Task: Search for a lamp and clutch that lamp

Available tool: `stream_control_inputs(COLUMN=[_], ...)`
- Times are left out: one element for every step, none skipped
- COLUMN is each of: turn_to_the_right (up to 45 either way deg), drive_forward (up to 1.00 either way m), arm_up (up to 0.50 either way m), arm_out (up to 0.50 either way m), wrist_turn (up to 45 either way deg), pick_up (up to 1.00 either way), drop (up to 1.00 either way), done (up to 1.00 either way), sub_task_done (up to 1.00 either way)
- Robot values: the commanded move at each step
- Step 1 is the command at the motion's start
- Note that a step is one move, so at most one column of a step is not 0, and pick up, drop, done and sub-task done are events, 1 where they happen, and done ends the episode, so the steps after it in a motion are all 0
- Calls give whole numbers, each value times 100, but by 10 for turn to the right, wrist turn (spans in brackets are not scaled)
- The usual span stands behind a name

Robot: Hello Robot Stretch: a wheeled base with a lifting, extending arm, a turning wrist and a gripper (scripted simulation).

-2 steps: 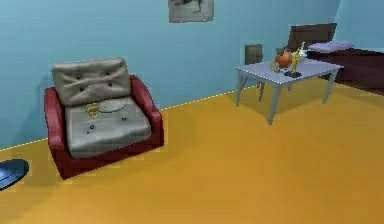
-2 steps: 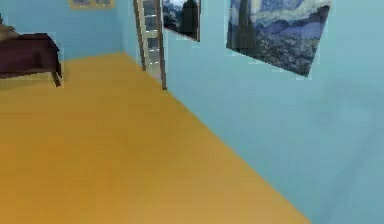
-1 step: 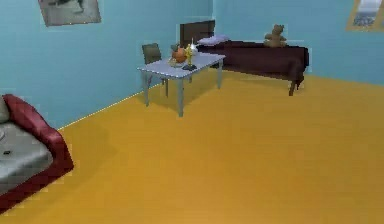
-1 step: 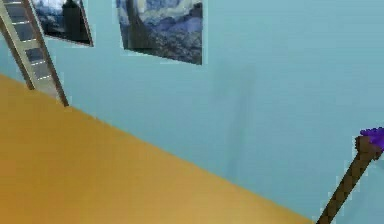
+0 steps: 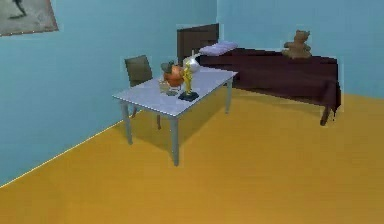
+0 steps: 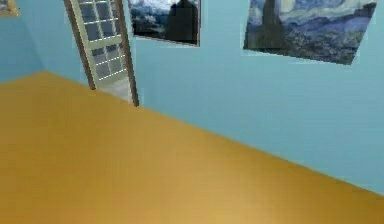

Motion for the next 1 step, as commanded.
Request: stream_control_inputs(turn_to_the_right=[30], drive_forward=[0], arm_up=[0], arm_out=[0], wrist_turn=[0], pick_up=[0], drop=[0], done=[0], sub_task_done=[0])
